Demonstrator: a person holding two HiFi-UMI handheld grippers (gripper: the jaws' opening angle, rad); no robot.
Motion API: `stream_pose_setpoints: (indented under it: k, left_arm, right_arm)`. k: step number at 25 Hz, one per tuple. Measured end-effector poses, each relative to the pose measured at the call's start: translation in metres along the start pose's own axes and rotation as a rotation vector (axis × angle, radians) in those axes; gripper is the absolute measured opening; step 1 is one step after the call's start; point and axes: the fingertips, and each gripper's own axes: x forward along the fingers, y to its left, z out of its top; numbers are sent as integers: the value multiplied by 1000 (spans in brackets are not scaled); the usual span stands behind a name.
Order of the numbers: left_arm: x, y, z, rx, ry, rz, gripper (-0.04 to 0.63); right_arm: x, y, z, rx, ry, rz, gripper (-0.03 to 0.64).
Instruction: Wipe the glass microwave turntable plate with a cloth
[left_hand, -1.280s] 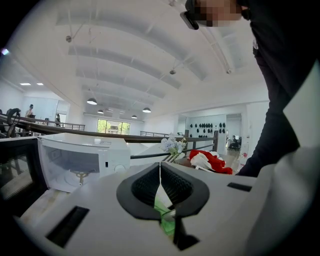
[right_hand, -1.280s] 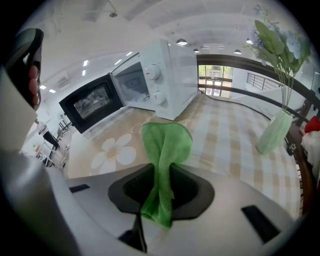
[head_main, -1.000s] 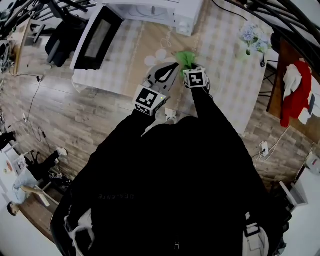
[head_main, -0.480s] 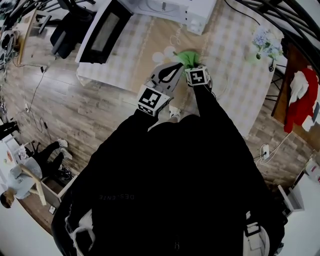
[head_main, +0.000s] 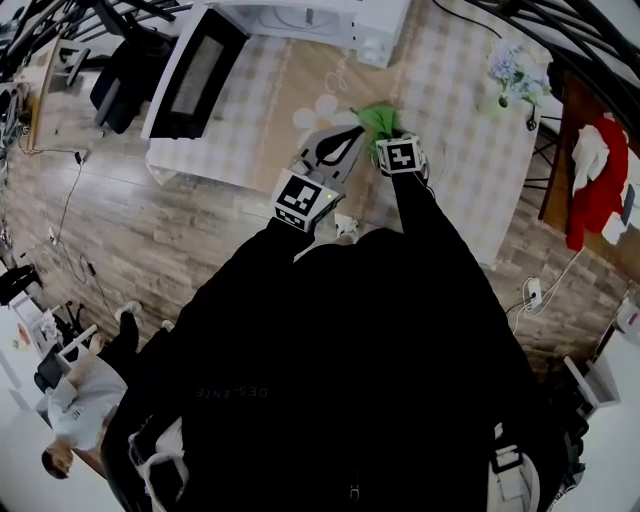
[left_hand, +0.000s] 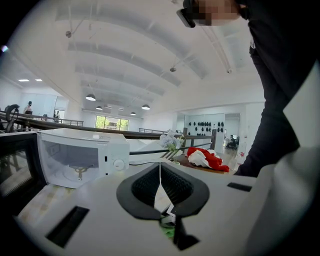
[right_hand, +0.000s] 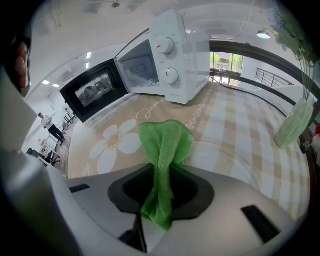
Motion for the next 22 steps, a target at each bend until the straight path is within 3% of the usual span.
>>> stream_pose_setpoints:
  k: [22]
  left_arm:
    - [26,-35,1,18,7,-120,21]
  right_arm:
    - [-41,-89,-49,87,-7,-152,109]
